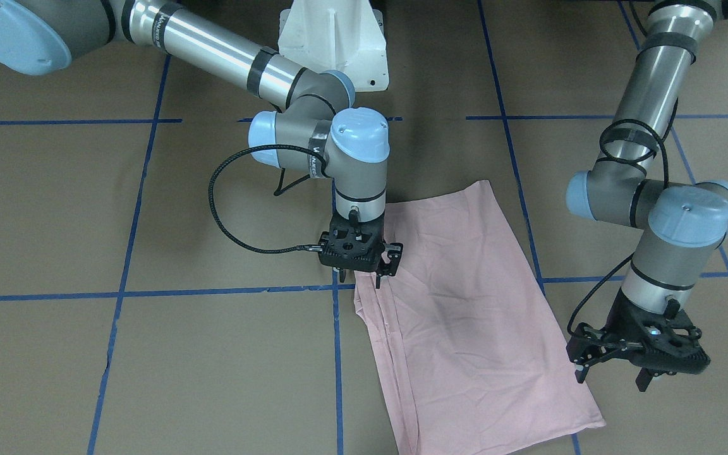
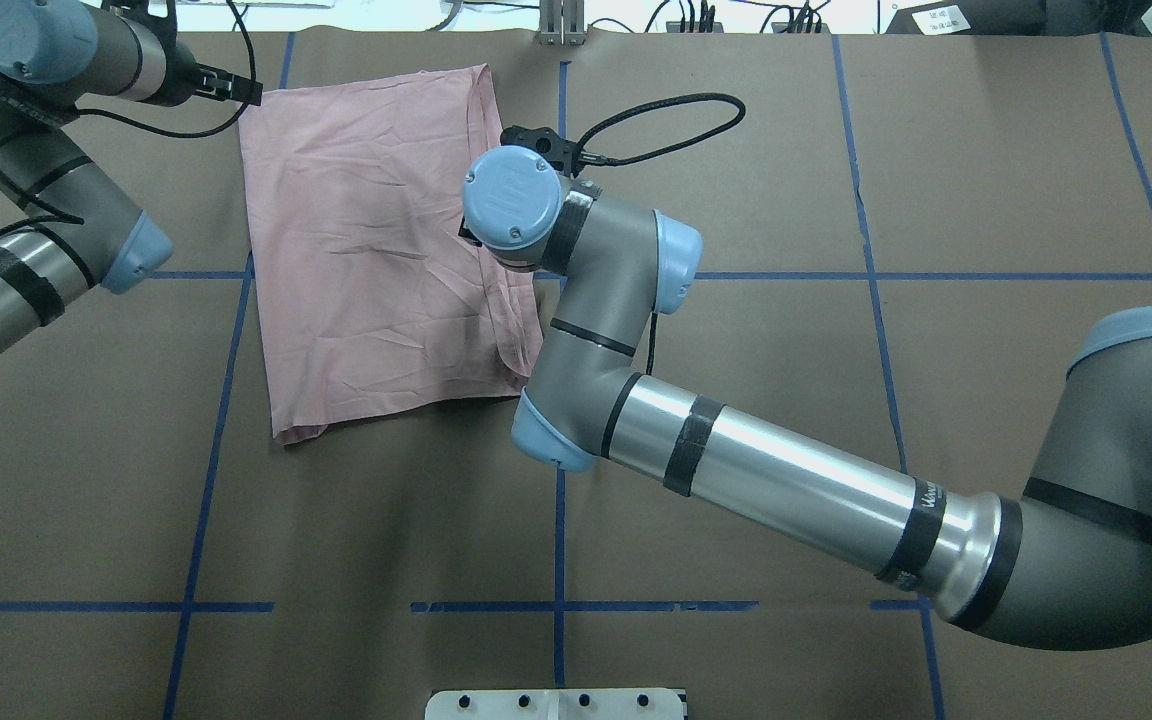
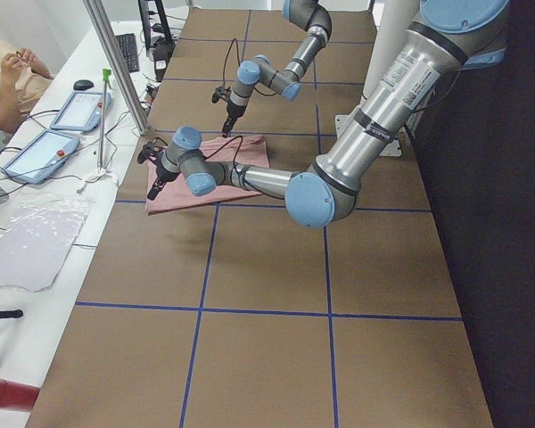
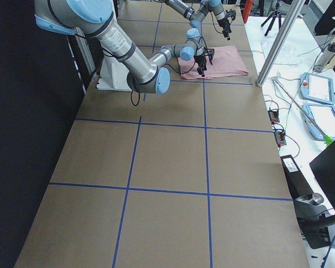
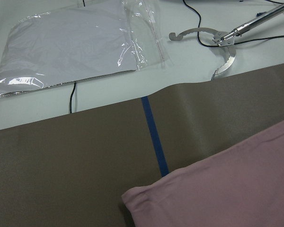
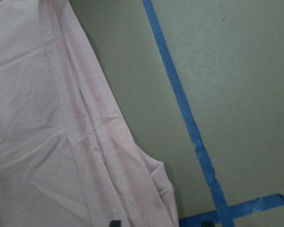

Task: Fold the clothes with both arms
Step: 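Reach the right gripper across to the folded shirt's side edge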

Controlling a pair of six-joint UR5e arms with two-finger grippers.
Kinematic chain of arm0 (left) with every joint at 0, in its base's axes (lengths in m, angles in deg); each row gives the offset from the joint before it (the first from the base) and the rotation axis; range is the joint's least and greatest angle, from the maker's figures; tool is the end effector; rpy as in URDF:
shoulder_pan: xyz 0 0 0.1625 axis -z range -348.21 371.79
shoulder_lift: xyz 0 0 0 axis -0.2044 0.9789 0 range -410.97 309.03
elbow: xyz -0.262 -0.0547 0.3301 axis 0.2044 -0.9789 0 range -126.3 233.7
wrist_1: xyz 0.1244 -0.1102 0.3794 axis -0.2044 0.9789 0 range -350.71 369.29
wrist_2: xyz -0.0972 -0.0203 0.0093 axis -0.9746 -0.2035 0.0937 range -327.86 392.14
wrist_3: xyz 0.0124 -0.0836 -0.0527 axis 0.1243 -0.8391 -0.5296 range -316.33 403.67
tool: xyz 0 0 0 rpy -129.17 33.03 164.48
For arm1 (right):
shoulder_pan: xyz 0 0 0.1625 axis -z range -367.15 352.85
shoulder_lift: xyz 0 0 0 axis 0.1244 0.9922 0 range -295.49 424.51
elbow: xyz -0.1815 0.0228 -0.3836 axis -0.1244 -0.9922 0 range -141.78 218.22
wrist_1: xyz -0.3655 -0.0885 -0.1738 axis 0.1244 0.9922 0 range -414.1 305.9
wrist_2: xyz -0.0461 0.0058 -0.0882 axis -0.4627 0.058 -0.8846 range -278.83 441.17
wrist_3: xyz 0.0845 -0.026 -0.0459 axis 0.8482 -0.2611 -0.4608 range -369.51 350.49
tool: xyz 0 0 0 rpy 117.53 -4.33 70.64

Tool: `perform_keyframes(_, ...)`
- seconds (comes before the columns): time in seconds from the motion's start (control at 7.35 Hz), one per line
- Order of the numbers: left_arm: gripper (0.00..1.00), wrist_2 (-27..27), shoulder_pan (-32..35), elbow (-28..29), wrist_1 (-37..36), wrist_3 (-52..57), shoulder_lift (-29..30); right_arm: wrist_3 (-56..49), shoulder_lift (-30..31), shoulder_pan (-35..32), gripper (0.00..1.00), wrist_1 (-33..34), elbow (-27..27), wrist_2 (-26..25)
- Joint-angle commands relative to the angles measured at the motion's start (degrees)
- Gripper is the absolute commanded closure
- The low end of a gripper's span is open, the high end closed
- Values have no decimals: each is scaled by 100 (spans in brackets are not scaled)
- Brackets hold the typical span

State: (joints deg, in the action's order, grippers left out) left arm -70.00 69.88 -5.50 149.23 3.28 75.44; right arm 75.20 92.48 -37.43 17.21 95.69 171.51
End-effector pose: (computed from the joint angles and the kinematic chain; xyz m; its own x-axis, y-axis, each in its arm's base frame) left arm 0.3165 -0.7209 0.4392 0.7561 0.1945 -0.6249 0.2507 0.7960 0.5510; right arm -0.6735 -0.5469 0.1607 0.6193 0.2548 0.7427 -0.4453 0.8930 0.0649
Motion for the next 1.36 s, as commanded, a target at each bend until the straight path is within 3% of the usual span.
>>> perform_keyframes(0.0, 0, 0, -8, -13, 7, -57, -71, -51, -133, 83, 52, -11, -323, -182)
perform_keyframes(0.82, 0, 0, -8, -13, -2, -39, -89, -253, -125, 110, 60, -2, -439, -280)
perform_keyframes(0.95, 0, 0, -8, -13, -2, -39, -89, -245, -125, 119, 69, -2, -439, -288)
perform_keyframes(1.09, 0, 0, -8, -13, -2, -39, -89, -201, -133, 127, 95, -2, -439, -288)
perform_keyframes(1.22, 0, 0, -8, -13, -2, -39, -89, -201, -133, 127, 100, -2, -439, -306)
